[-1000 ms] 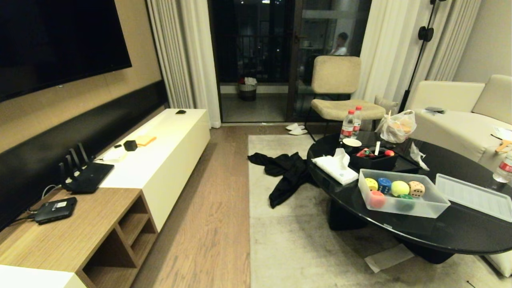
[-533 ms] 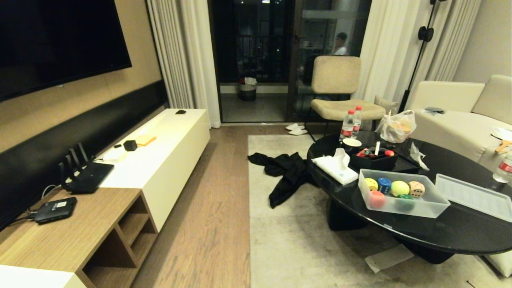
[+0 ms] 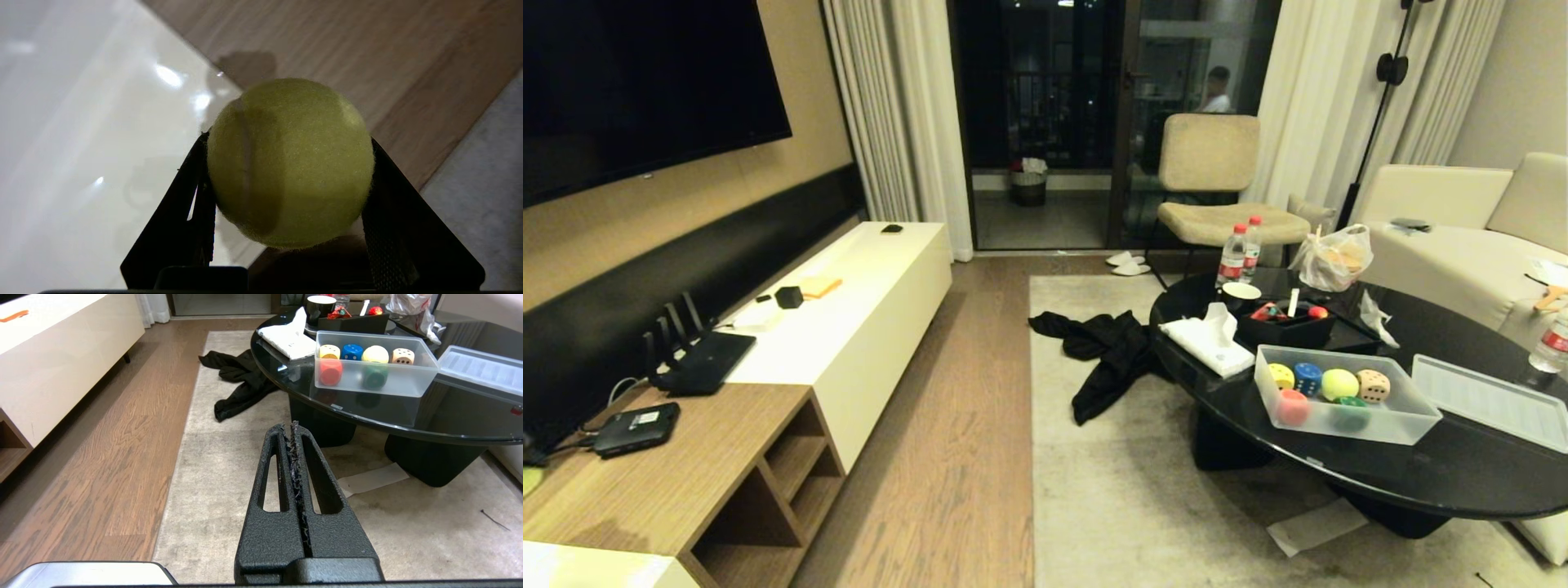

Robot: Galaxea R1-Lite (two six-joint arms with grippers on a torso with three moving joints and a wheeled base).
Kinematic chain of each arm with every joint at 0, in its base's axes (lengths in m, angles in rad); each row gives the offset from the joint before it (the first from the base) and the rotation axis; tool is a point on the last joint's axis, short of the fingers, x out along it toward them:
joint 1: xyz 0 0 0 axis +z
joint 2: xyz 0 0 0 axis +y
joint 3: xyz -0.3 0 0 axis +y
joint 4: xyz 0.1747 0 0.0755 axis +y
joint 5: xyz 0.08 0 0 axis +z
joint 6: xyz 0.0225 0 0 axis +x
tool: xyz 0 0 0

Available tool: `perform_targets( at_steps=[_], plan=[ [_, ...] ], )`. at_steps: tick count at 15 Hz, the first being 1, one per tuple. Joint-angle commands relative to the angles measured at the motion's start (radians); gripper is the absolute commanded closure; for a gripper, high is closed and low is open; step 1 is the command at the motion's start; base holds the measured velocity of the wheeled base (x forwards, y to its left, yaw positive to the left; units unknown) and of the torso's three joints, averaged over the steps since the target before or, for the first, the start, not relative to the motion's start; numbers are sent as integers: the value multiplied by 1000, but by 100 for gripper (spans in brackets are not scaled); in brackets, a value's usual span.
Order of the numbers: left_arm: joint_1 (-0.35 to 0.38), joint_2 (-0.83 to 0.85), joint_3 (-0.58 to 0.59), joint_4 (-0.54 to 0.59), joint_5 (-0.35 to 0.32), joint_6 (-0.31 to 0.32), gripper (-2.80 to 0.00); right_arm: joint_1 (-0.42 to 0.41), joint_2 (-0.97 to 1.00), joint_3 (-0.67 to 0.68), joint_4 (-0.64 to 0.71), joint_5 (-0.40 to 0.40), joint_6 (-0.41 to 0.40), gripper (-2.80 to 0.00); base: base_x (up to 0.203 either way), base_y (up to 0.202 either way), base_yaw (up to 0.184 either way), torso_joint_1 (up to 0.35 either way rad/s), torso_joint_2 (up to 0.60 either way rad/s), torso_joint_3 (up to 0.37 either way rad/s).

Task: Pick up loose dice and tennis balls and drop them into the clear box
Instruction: Put the ball in the box

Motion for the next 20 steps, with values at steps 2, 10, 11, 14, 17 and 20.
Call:
perform_targets(
  at_steps=[2,10,11,14,17,20],
  plan=[
    [-209,-28,-110,68,0,-95,0,0,0,2,0,0,0,0,0,0,0,0,0,0],
    [-665,-79,-172,76,5,-199,0,0,0,2,0,0,0,0,0,0,0,0,0,0],
    [-712,-88,-184,76,5,-200,0,0,0,2,0,0,0,0,0,0,0,0,0,0],
    [-836,-157,-187,76,-4,-198,0,0,0,2,0,0,0,0,0,0,0,0,0,0],
    [-901,-290,-148,78,-20,-201,0,0,0,2,0,0,0,0,0,0,0,0,0,0],
    [-912,-464,-70,81,-38,-197,0,0,0,2,0,0,0,0,0,0,0,0,0,0]
  ],
)
